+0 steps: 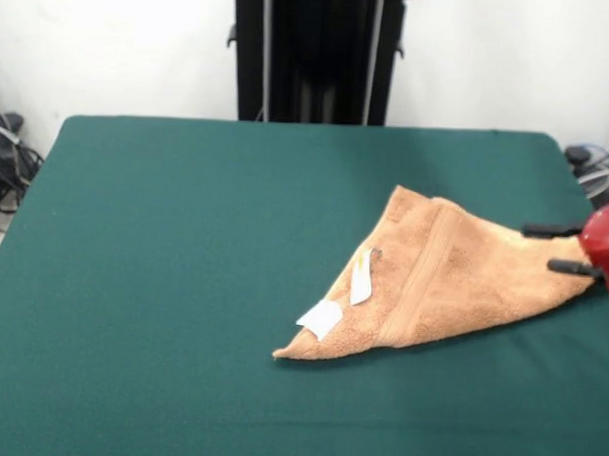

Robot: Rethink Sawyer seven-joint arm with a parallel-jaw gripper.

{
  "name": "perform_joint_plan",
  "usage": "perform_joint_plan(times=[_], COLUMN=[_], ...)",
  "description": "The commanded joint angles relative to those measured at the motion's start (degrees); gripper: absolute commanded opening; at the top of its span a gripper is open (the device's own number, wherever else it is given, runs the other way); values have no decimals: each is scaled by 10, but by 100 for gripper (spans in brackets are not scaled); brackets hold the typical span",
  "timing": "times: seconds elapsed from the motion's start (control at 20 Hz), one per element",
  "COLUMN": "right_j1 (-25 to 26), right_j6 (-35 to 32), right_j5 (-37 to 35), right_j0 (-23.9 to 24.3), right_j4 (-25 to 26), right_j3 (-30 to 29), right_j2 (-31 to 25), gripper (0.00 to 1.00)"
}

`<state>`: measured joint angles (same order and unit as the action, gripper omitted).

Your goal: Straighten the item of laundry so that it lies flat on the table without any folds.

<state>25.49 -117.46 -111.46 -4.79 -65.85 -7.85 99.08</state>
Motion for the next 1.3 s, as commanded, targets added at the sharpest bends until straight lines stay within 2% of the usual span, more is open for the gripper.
perform_joint_plan(times=[0.05,0.2,0.45,0.6,0.8,0.85,1.0,1.2,1.25,1.3], right_j1=[-122,-169,-287,-330,-437,-478,-538,-593,-593,-586], right_j6=[139,108,136,154,225,261,308,337,331,310], right_j5=[140,218,349,405,619,682,768,903,943,953], right_j0=[-255,-302,-384,-409,-452,-459,-442,-390,-360,-359], right_j4=[218,230,251,266,261,258,283,339,350,370], right_j3=[-372,-461,-628,-684,-834,-890,-939,-983,-987,-979], right_j2=[-280,-319,-385,-408,-483,-509,-560,-638,-671,-668], gripper=[100,100,100,100,100,100,100,100,100,100])
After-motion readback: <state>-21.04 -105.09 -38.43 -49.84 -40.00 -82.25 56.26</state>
